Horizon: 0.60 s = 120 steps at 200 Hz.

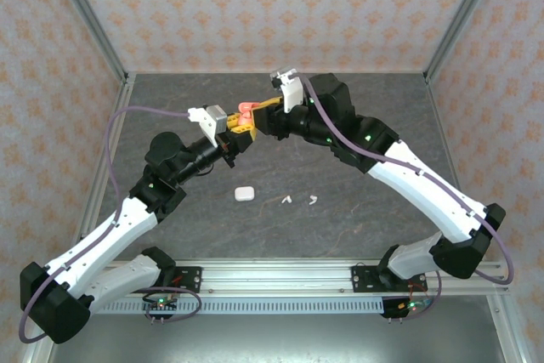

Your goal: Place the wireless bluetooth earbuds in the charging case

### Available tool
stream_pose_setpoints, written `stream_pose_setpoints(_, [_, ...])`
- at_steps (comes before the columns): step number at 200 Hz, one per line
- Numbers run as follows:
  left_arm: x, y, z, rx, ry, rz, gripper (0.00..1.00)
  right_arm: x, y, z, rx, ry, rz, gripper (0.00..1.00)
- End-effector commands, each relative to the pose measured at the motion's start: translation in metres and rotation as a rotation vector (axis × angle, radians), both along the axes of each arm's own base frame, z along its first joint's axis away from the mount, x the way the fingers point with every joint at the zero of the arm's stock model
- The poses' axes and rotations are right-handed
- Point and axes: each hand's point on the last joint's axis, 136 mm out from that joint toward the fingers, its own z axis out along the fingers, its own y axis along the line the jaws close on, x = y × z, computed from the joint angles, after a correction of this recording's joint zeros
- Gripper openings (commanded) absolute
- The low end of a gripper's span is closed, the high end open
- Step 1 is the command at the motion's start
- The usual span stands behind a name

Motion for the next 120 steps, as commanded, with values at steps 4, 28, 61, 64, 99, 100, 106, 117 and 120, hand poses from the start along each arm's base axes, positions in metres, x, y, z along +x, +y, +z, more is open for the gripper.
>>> stream_pose_setpoints(4, [-0.006,-0.002,0.014,-0.031,-0.045,-0.022,0.0,-0.001,-0.001,0.017,0.045,0.007,0.014,0.34])
stream_pose_setpoints(28, [-0.006,-0.002,0.014,-0.032,-0.045,-0.023,0.0,0.001,-0.005,0.023,0.053,-0.003,0.001,0.39])
stream_pose_setpoints(61, [-0.007,-0.002,0.014,-0.036,-0.046,-0.028,0.0,0.001,-0.022,0.036,0.091,-0.024,-0.002,0.53])
stream_pose_setpoints(64, [-0.007,-0.002,0.015,-0.038,-0.047,-0.027,0.0,0.001,-0.024,0.037,0.096,-0.025,0.002,0.55])
stream_pose_setpoints(99, [-0.008,-0.005,0.018,-0.053,-0.051,-0.05,0.0,-0.005,-0.035,0.035,0.204,0.03,0.089,0.8])
stream_pose_setpoints(100, [-0.008,-0.005,0.018,-0.054,-0.051,-0.051,0.0,-0.005,-0.036,0.035,0.208,0.032,0.091,0.8])
stream_pose_setpoints(106, [-0.009,-0.005,0.019,-0.055,-0.052,-0.054,0.0,-0.005,-0.037,0.033,0.224,0.05,0.104,0.83])
stream_pose_setpoints(117, [-0.01,-0.007,0.02,-0.06,-0.054,-0.062,0.0,-0.005,-0.035,0.029,0.251,0.085,0.131,0.89])
stream_pose_setpoints(120, [-0.01,-0.007,0.02,-0.06,-0.055,-0.064,0.0,-0.006,-0.035,0.029,0.259,0.089,0.141,0.9])
